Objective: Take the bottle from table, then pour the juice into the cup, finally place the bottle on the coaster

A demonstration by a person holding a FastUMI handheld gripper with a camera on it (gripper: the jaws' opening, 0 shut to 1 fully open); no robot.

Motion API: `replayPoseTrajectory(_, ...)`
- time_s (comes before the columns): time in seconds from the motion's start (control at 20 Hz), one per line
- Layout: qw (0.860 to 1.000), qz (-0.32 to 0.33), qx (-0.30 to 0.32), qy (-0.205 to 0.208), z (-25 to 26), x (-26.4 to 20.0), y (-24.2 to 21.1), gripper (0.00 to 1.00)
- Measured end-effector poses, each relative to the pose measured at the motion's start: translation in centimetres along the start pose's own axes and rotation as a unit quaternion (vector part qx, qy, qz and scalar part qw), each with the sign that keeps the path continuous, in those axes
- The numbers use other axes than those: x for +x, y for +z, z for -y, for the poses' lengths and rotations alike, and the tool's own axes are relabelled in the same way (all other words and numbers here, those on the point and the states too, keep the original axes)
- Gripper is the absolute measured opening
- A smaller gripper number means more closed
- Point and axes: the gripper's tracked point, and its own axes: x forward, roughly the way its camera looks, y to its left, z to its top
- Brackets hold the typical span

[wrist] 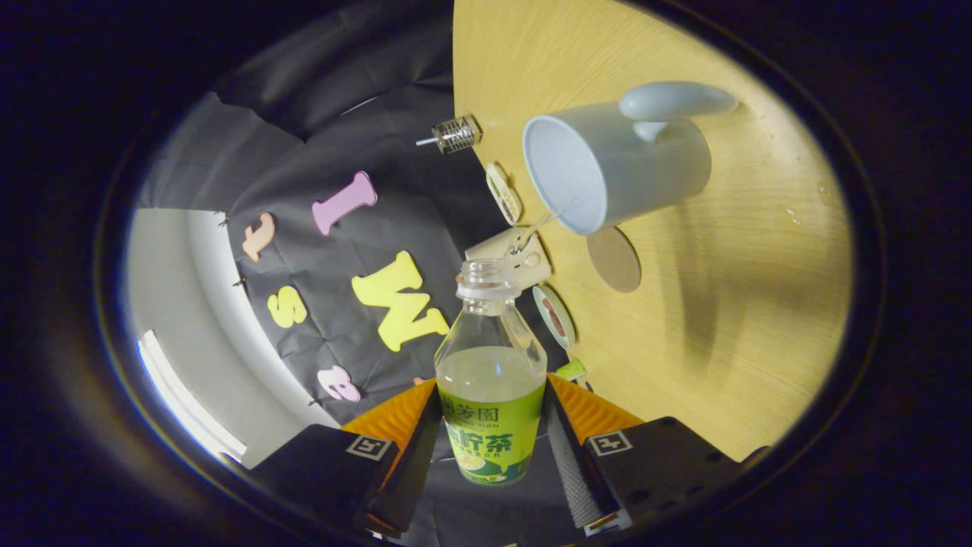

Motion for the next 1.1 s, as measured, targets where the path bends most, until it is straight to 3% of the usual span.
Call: replayPoseTrajectory(1.1, 0.992, 0.006, 0.111, 0.062, -0.9, -1.1, 1.0, 0.79)
